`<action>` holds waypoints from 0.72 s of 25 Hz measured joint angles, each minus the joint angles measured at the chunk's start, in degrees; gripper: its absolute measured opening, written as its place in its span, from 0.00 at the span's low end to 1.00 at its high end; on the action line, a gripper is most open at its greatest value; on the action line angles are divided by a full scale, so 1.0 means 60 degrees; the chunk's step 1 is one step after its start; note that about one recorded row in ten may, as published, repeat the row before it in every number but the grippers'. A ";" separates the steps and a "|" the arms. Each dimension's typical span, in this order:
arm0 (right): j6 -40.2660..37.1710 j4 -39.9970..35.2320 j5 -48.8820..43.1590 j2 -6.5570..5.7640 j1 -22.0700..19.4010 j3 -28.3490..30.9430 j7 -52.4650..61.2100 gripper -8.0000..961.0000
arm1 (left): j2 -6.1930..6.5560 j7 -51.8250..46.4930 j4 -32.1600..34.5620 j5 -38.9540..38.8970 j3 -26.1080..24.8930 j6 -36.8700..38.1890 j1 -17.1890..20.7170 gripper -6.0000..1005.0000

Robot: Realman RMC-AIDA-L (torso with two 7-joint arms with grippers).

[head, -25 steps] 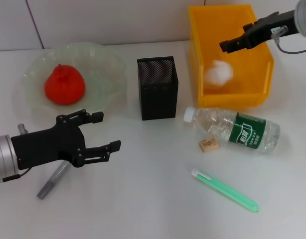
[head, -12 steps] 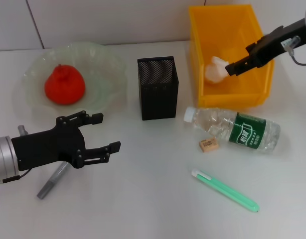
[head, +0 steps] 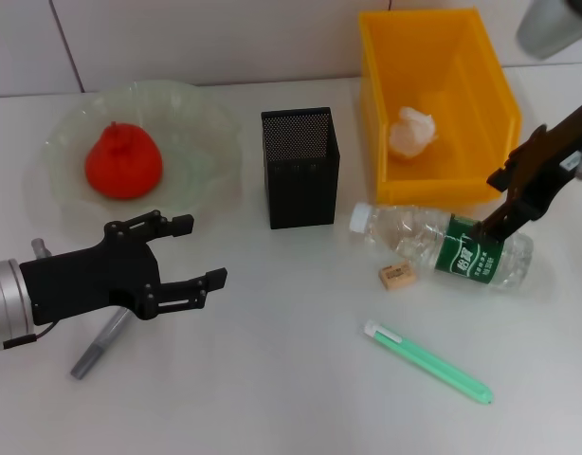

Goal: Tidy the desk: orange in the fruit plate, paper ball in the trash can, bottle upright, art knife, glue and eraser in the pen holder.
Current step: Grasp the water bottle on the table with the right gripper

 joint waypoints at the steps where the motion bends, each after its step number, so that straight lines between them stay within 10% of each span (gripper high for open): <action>1: 0.0141 0.0093 -0.0145 0.0067 -0.0004 -0.0091 -0.0057 0.88 | 0.0000 -0.0011 0.0000 0.0000 0.0000 -0.0007 0.0007 0.82; 8: 0.1246 0.1233 -0.1263 0.0547 0.0175 -0.0726 -0.0304 0.88 | -0.0015 -0.0033 0.0000 0.0000 0.0000 -0.0013 0.0018 0.82; 18: 0.2259 0.2194 -0.1356 0.0619 0.0316 -0.0895 -0.0175 0.88 | -0.0042 -0.0040 0.0004 0.0001 0.0077 -0.0010 0.0014 0.82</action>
